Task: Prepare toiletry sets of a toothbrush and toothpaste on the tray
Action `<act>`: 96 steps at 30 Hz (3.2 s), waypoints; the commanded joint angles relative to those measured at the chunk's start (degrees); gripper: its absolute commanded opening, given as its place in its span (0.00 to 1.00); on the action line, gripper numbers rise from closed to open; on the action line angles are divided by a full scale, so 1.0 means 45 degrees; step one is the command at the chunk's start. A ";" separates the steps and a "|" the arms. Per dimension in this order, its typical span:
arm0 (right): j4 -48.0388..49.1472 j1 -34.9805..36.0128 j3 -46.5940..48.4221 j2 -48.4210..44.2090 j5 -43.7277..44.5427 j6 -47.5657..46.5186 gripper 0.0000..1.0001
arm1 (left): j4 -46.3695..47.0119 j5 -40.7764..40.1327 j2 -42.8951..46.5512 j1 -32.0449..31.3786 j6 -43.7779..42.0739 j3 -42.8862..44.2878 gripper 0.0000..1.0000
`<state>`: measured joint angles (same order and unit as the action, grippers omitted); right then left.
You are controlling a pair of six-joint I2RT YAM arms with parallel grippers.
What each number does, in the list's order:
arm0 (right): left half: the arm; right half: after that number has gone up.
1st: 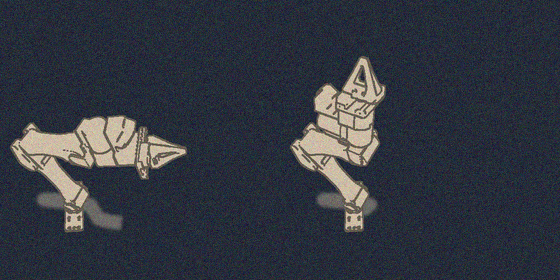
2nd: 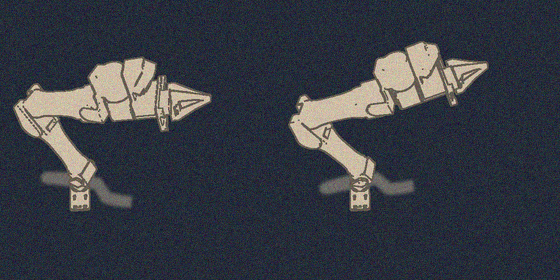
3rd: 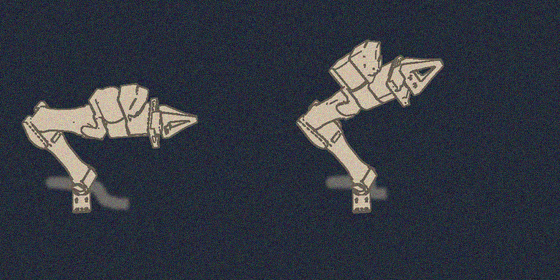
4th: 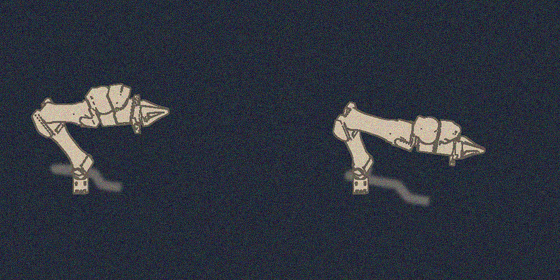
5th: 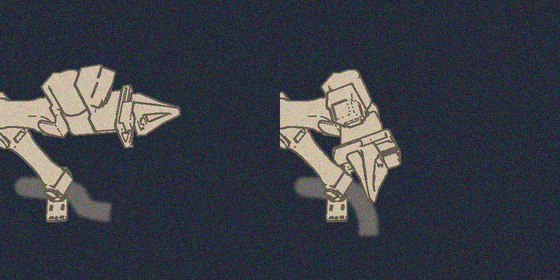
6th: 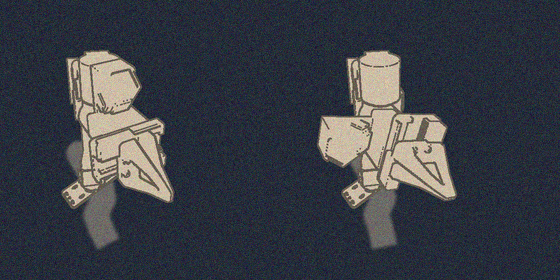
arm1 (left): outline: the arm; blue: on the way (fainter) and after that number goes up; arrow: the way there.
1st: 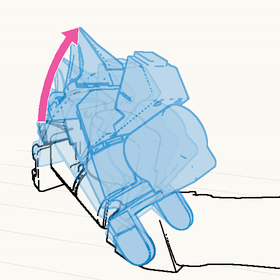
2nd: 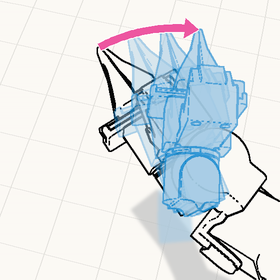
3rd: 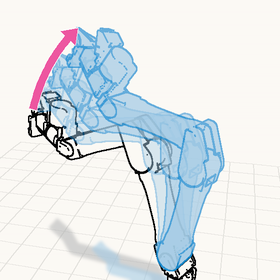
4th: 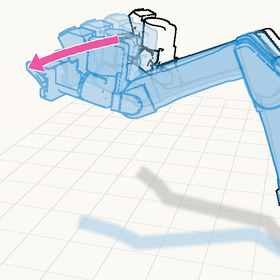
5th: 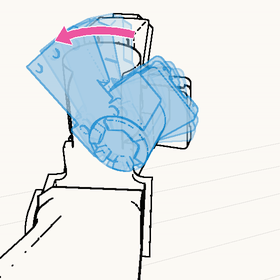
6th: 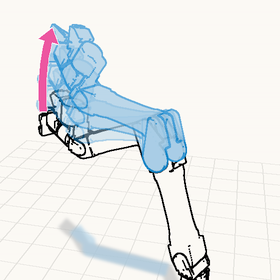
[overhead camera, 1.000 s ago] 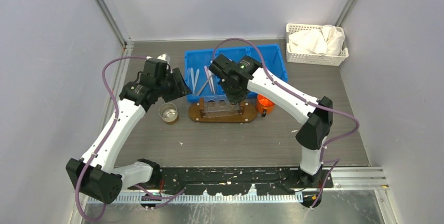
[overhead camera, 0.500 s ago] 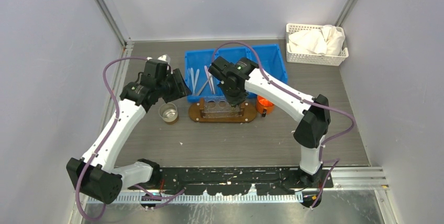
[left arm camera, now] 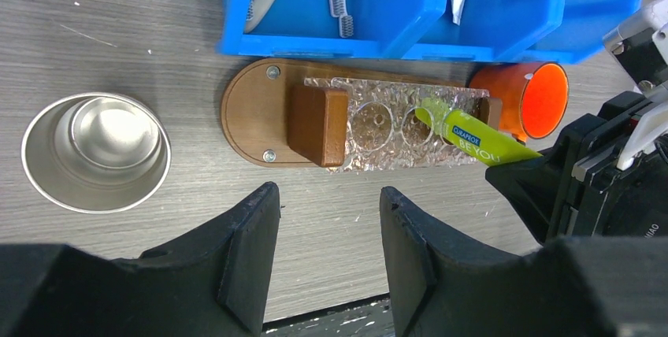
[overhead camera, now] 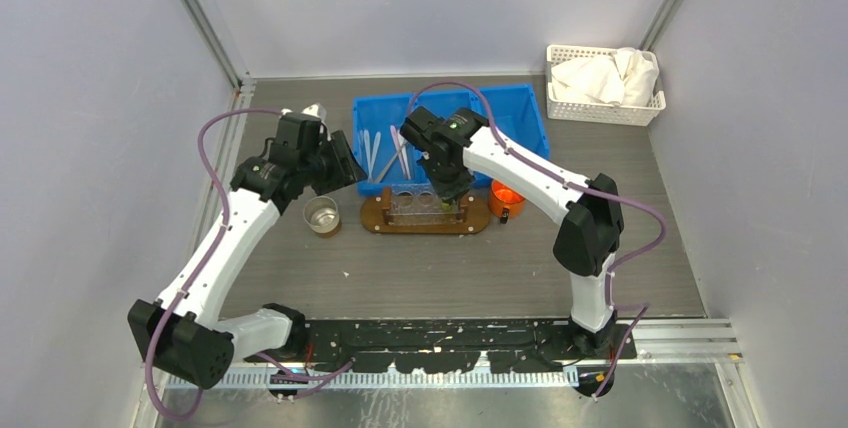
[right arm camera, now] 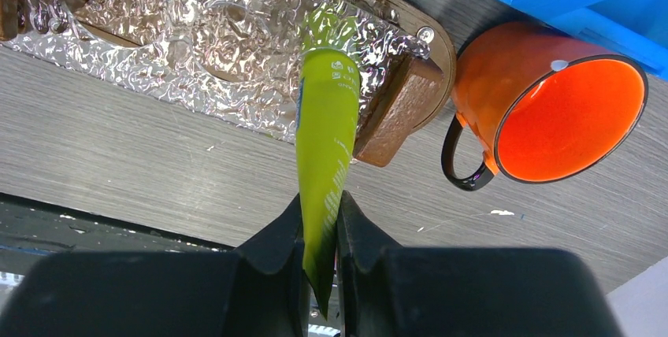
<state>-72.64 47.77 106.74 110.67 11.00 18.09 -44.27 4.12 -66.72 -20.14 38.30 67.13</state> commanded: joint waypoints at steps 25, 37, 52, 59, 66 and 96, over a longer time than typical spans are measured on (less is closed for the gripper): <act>-0.0177 -0.0663 0.1937 0.0768 -0.0287 -0.0853 0.35 | 0.1036 0.0030 -0.0408 -0.0026 -0.0089 -0.0279 0.51; 0.0325 -0.1116 0.1918 0.0655 -0.0149 -0.0891 0.32 | 0.1137 0.0051 -0.0447 -0.0035 -0.0026 -0.0382 0.51; 0.0264 -0.1318 0.2580 0.0761 -0.0545 -0.1058 0.13 | 0.1127 0.0058 -0.0351 -0.0022 0.0077 -0.0446 0.50; 0.0237 -0.1306 0.2046 0.0541 -0.0796 -0.1018 0.32 | 0.1162 0.0076 -0.0347 -0.0036 0.0135 -0.0455 0.50; 0.0674 -0.1318 0.1676 -0.0425 -0.0509 -0.0906 0.67 | 0.1346 0.0229 -0.0760 -0.0036 -0.0172 0.0349 0.53; 0.5238 -0.1973 -0.7213 -0.9669 0.1330 0.0191 0.83 | -0.2371 -0.2210 -1.6100 -0.3672 -0.4246 1.6525 0.45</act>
<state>-53.06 39.88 75.85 71.48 18.24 18.15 -49.50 -1.83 -134.96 -36.69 18.83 133.64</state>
